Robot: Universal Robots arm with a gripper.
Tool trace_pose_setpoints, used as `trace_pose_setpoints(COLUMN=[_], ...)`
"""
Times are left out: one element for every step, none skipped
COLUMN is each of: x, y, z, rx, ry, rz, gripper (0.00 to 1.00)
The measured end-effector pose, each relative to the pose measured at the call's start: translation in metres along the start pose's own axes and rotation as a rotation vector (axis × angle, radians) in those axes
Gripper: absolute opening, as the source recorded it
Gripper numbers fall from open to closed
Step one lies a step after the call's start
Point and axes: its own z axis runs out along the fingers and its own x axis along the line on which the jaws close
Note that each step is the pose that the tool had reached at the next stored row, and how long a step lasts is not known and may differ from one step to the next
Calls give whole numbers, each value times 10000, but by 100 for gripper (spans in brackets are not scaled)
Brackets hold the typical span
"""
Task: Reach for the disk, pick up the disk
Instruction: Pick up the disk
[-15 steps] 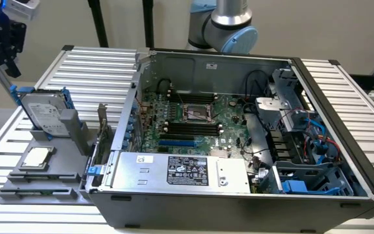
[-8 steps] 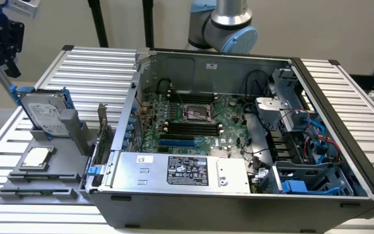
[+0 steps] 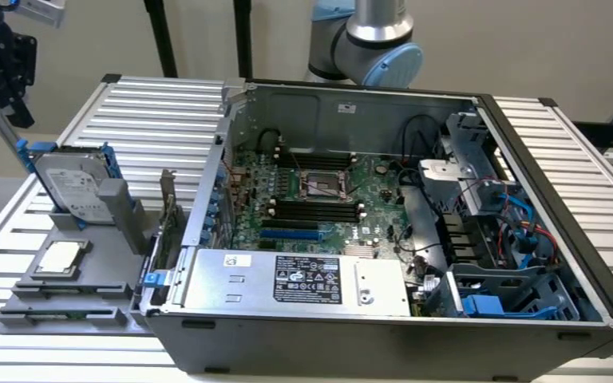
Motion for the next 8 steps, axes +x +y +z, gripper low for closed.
trace_pose_setpoints(x=[4,10,19,28,35,39,38,37], y=[-6,-14,-26,-43,-56,-67,-77,-85], z=[0,0,-1,-1,-2,-3,-3,-3], rx=[-1,0,0,0,-1,-2,-3,-3], ry=[2,3,4,4,6,7,9,13], rz=[-50,-88,-110,-124,-139,-170,-244,-356], gripper=[11,11,11,11,11,11,11,11])
